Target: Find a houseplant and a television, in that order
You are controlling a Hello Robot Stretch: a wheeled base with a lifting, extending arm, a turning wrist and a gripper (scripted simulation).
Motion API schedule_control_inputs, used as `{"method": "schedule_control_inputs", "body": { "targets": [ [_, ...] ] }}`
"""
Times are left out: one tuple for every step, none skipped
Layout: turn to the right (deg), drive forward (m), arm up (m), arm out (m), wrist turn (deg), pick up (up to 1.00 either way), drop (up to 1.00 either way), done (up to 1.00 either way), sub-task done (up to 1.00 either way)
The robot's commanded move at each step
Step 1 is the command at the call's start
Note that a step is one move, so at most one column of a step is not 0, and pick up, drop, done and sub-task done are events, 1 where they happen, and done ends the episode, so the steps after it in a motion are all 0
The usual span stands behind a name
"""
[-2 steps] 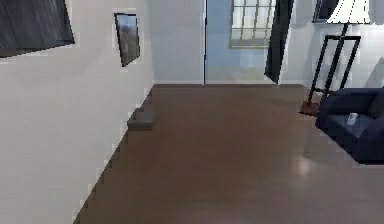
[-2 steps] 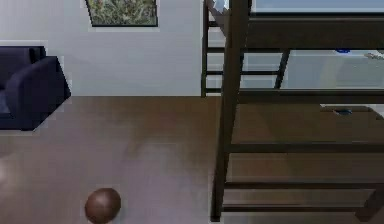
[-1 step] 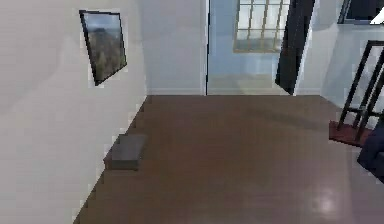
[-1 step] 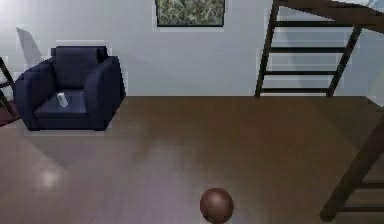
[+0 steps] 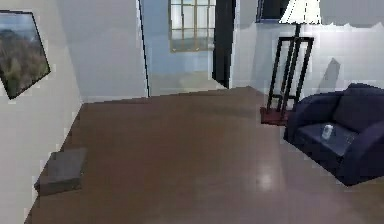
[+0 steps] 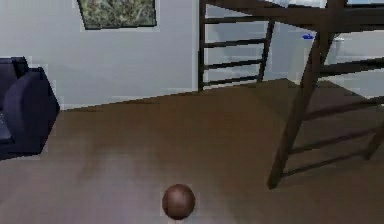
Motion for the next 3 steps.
{"method": "schedule_control_inputs", "body": {
  "targets": [
    [0.0, 1.00, 0.00, 0.00, 0.0, 0.00, 0.00, 0.00, 0.00],
    [0.0, 1.00, 0.00, 0.00, 0.0, 0.00, 0.00, 0.00, 0.00],
    [0.0, 1.00, 0.00, 0.00, 0.0, 0.00, 0.00, 0.00, 0.00]
  ]
}}
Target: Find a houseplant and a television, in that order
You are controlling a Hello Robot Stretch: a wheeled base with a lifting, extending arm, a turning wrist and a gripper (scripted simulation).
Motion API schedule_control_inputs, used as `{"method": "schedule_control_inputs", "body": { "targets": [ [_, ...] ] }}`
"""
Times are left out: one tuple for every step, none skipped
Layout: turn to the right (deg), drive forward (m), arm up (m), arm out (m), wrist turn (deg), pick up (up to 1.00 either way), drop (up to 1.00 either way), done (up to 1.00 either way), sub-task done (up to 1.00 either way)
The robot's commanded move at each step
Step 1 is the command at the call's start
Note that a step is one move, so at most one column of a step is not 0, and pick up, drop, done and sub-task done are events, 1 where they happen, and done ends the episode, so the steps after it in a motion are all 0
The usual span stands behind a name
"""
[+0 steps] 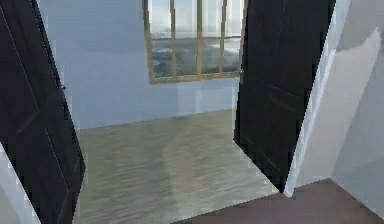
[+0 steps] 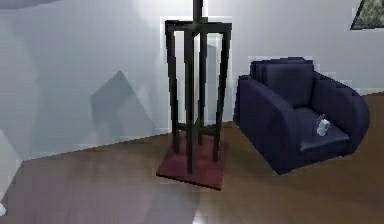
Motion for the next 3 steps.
{"method": "schedule_control_inputs", "body": {
  "targets": [
    [3.0, 0.00, 0.00, 0.00, 0.0, 0.00, 0.00, 0.00, 0.00],
    [0.0, 1.00, 0.00, 0.00, 0.0, 0.00, 0.00, 0.00, 0.00],
    [0.0, 1.00, 0.00, 0.00, 0.0, 0.00, 0.00, 0.00, 0.00]
  ]
}}
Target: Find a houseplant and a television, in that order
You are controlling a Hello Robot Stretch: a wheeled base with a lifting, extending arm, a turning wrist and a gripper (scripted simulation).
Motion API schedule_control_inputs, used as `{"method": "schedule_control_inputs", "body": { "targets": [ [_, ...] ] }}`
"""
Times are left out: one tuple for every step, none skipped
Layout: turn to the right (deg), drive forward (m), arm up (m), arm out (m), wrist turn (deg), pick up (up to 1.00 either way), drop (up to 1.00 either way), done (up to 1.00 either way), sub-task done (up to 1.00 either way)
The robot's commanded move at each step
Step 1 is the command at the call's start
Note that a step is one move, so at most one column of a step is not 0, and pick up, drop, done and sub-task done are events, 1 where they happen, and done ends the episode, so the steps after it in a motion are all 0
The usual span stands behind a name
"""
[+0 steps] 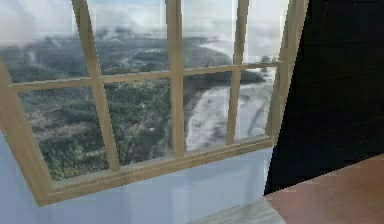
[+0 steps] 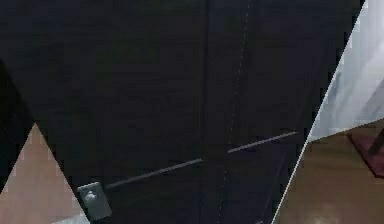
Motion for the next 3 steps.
{"method": "schedule_control_inputs", "body": {
  "targets": [
    [0.0, 0.55, 0.00, 0.00, 0.0, 0.00, 0.00, 0.00, 0.00],
    [45.0, 0.00, 0.00, 0.00, 0.0, 0.00, 0.00, 0.00, 0.00],
    [21.0, 0.00, 0.00, 0.00, 0.0, 0.00, 0.00, 0.00, 0.00]
  ]
}}
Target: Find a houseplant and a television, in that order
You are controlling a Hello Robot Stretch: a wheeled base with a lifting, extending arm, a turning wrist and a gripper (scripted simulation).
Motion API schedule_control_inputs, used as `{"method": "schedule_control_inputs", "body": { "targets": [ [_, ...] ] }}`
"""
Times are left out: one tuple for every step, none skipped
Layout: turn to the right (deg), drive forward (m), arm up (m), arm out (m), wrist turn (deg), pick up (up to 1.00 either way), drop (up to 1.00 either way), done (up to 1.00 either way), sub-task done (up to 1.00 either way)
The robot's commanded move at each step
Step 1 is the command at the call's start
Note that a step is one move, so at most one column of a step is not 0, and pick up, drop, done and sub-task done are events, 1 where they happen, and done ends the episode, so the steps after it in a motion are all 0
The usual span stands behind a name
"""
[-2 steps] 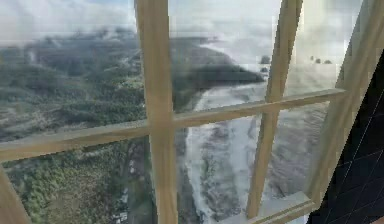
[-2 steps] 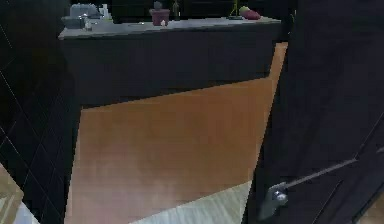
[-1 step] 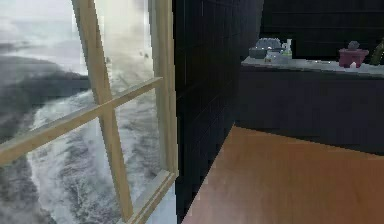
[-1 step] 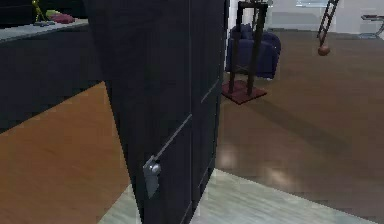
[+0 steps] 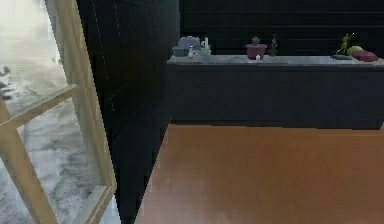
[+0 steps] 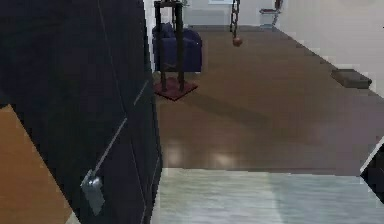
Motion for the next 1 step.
{"method": "schedule_control_inputs", "body": {
  "targets": [
    [0.0, 0.45, 0.00, 0.00, 0.0, 0.00, 0.00, 0.00, 0.00]
  ]
}}
